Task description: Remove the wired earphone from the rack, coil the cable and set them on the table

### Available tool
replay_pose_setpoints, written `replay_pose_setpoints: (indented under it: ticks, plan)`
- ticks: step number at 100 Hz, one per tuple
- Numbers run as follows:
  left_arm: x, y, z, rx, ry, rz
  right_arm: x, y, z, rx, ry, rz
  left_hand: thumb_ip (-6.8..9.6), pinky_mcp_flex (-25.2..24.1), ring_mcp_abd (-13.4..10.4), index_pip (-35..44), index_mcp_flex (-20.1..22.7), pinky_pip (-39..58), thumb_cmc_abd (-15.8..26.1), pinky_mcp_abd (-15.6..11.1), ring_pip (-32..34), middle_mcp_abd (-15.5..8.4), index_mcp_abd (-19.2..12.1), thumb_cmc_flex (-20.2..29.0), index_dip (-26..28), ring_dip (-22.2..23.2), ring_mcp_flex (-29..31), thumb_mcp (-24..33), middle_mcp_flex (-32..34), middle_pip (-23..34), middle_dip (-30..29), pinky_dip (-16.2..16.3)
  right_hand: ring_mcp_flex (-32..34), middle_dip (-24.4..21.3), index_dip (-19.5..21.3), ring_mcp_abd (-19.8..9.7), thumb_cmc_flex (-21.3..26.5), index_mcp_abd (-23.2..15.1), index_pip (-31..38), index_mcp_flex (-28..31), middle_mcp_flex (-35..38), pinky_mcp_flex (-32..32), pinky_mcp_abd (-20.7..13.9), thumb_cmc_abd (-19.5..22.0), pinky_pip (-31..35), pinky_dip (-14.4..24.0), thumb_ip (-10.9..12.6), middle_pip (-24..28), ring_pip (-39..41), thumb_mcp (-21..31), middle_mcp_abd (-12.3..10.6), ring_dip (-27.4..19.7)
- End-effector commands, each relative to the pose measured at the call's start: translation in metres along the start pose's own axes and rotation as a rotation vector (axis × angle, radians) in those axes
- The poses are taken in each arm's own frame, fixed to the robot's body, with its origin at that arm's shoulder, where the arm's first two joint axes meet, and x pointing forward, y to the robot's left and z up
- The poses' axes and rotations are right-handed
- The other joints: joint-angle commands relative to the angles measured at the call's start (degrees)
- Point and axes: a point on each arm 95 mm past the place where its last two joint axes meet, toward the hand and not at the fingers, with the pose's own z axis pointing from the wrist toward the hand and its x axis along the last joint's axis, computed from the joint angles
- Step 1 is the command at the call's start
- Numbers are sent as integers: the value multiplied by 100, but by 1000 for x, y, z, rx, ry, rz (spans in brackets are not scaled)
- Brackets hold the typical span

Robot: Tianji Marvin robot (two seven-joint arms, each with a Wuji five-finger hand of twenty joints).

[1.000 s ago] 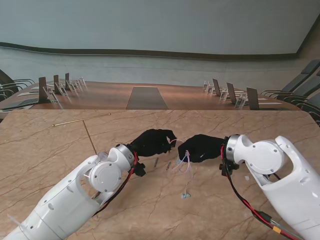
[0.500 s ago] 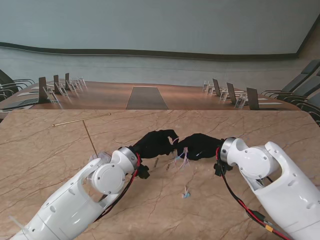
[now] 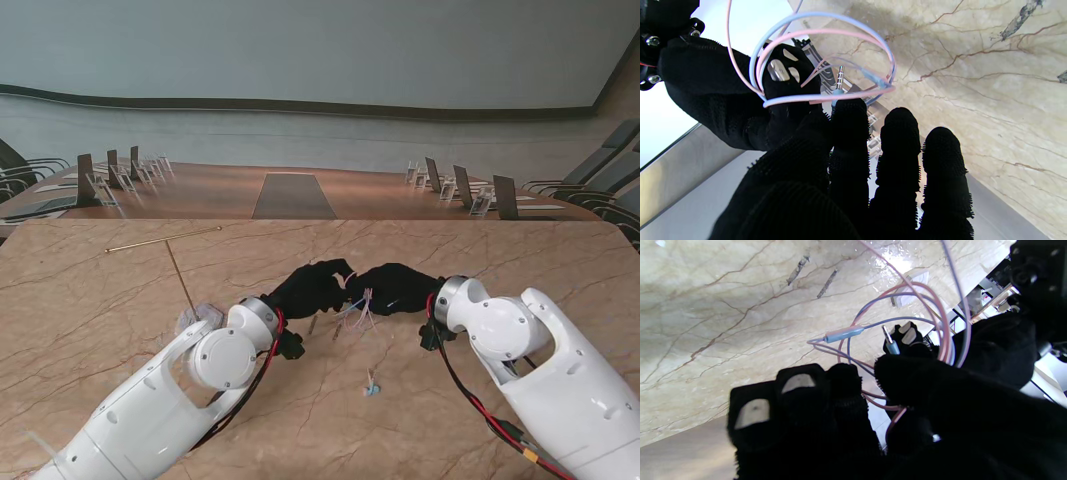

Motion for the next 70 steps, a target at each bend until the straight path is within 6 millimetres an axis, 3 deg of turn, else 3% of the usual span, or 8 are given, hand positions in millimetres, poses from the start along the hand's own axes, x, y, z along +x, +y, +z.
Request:
replay_pose_setpoints:
  ticks: [1, 33, 43, 56, 70]
  plan:
    - [5, 11, 1, -13, 9, -24, 9, -3, 4, -11, 22, 10, -78, -38, 42, 489, -44, 174, 139, 160, 112, -181, -553, 351, 191, -38, 45, -35, -72, 211, -46, -42, 200, -51, -3, 642, -123, -76, 307, -103, 242, 206, -428, -259, 490, -126, -90, 229, 363, 90, 379, -28]
    - [1, 16, 1, -28, -8, -42, 9, -1, 5, -49, 25, 28, -132, -90, 76, 564, -241, 115, 165, 129, -1, -178, -554, 410, 149, -107, 25, -52, -41, 130, -267, -83, 213, -53, -48, 641, -138, -85, 338, -102, 256, 228, -417, -265, 516, -177, -107, 232, 383, 121, 379, -57]
    - [1, 17, 1, -49, -13, -41, 9, 0, 5, -54, 26, 29, -128, -160, 91, 504, -396, 56, 169, 94, -94, -169, -423, 405, 59, -148, -53, -74, -99, 50, -322, -125, 213, -54, -56, 639, -143, -83, 343, -107, 262, 228, -418, -270, 521, -190, -109, 235, 386, 128, 375, -65]
    - [0, 18, 0, -65, -17, -31, 8, 1, 5, -60, 25, 29, -61, -232, 63, 504, -589, 5, 88, 6, -218, -189, -247, 275, -267, -219, -147, 1, -147, -111, -334, -215, 214, -54, -64, 641, -152, -90, 347, -112, 257, 227, -420, -263, 526, -202, -111, 235, 390, 133, 369, -72]
    - [-1, 18, -1, -70, -15, -16, 7, 3, 4, -67, 27, 28, 62, -573, 62, 350, -725, -183, 8, -120, -463, -40, -234, 100, -661, -299, -550, 40, -417, -554, -341, -323, 210, -55, -69, 650, -154, -84, 355, -107, 257, 226, -421, -267, 531, -214, -110, 235, 391, 140, 369, -79]
